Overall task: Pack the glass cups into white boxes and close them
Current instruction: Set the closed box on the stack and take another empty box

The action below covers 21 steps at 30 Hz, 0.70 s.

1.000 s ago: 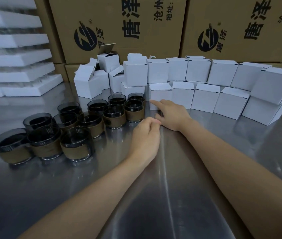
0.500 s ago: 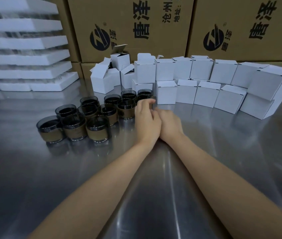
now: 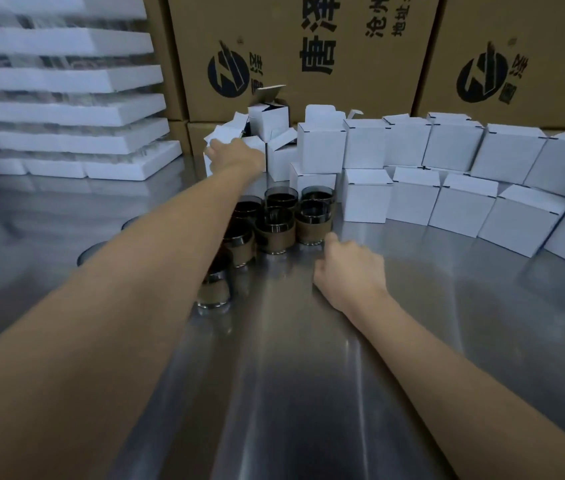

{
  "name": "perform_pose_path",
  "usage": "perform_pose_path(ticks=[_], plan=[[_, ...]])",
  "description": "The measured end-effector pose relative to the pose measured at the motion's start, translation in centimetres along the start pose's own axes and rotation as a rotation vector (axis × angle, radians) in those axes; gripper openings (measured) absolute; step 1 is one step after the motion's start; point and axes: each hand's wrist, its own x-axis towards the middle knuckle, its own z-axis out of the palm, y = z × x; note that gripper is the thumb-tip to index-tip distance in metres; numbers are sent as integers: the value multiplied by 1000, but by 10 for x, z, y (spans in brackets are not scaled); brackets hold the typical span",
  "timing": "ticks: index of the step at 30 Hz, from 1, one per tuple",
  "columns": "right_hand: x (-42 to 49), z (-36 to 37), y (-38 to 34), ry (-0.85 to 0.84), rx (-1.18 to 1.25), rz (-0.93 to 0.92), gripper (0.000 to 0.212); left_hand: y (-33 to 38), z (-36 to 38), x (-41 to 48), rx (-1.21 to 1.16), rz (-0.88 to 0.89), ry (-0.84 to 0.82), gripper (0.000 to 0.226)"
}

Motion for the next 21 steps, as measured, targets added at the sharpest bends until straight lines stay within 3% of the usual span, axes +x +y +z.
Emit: perform_pose_path(ticks=[2,7,13,17,21], plan=[[0,1,2,2,22,-11,15,-4,4,14,10,-102,-45,46],[2,4,4,-4,29,-26,12,-9,18,44,-45,-87,-176,52],[3,6,6,-12,40,-41,7,-18,41,69,-221,-91,-153,56],[3,5,6,-1,54,-37,8,-23,42,72,-377,-119,-12,64],[1,2,6,0,85,-29,9,-12,21,51,-567,-109,243,60]])
